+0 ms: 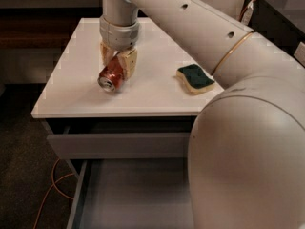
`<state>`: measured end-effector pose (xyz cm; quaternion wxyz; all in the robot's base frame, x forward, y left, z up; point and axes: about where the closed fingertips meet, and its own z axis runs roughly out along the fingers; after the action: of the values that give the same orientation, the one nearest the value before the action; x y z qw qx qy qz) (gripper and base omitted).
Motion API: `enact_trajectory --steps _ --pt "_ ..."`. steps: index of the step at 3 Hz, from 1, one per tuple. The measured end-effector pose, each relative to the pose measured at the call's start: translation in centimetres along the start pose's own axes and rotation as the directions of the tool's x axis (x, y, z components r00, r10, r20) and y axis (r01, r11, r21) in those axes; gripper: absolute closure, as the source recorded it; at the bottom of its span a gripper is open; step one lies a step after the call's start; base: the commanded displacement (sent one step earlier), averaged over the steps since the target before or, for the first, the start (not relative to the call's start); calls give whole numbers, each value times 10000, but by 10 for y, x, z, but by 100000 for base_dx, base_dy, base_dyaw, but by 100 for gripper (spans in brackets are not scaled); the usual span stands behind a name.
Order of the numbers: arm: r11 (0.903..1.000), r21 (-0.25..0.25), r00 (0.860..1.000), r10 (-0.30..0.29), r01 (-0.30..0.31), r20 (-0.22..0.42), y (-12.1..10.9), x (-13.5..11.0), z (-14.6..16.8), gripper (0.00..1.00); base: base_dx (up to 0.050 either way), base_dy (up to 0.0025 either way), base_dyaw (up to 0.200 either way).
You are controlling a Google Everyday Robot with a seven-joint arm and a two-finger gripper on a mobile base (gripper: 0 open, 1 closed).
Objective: Place coke can into middle drawer
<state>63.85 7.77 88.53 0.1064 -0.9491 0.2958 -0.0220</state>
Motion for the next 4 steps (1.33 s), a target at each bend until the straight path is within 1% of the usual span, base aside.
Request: enact_trajectory --steps 1,2,3,4 --pt "9994 333 9982 -26 5 604 1 -35 -14 100 0 0 0" --pt "9982 579 9897 87 -171 1426 9 -83 -35 100 0 0 0" --pt "9966 594 9829 455 -569 1782 24 -112 -49 100 0 0 0" --pt "9923 284 9778 1136 -1204 1759 58 -150 -52 100 0 0 0"
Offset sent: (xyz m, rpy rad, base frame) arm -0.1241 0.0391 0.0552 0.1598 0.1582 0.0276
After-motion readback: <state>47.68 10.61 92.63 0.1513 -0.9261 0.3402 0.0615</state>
